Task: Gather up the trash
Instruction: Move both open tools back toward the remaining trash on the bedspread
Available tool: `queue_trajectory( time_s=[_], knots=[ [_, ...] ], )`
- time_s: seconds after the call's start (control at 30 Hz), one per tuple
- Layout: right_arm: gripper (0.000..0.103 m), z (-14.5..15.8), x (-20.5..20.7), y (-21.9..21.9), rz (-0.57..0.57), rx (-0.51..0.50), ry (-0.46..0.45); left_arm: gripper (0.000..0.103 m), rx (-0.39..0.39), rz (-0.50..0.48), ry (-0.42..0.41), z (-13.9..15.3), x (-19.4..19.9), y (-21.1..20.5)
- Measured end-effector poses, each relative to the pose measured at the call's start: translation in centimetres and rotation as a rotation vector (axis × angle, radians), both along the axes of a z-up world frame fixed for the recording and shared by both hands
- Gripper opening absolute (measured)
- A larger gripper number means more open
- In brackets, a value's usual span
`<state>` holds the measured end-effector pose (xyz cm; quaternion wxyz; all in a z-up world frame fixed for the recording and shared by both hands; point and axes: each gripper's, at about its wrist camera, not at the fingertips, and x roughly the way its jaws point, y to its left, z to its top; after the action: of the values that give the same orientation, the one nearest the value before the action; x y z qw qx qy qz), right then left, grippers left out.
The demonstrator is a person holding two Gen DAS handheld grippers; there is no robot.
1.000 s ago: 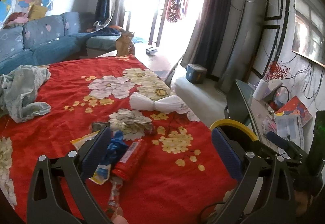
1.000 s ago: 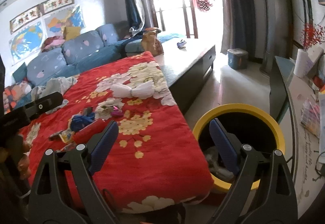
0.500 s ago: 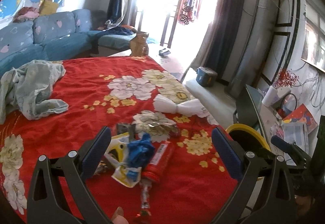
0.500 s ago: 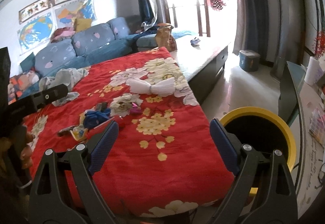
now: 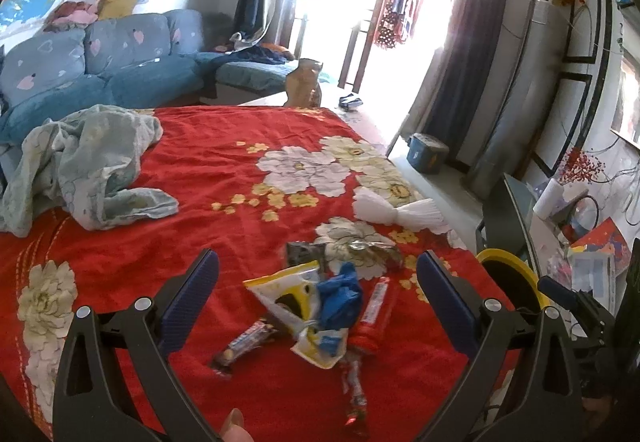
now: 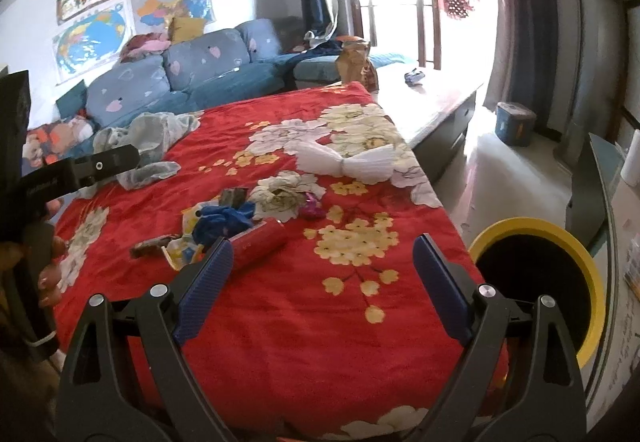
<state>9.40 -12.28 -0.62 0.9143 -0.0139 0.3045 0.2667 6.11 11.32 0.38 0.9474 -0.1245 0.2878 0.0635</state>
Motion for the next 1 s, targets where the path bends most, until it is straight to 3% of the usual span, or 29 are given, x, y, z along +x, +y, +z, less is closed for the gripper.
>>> queue_trajectory(
  time_s=[0.57,0.83,1.0],
  knots=[
    [0.083,-0.8,2.2,3.0,0.015,0.000,0.064,0.095,0.012,-0.065,0.091,-2.6,-2.2,0.9],
    [0.083,-2.6,4.5,4.6,0.017,0.011,0.186,0.095,0.012,-0.145,0.148,-4.6,-2.9,-0.5],
    [0.076,-3.5,5.6,5.8,0.037,0.032,0.260,0.076,0.005,-0.214,0.193,-6.1,-3.0,-1.9]
  ],
)
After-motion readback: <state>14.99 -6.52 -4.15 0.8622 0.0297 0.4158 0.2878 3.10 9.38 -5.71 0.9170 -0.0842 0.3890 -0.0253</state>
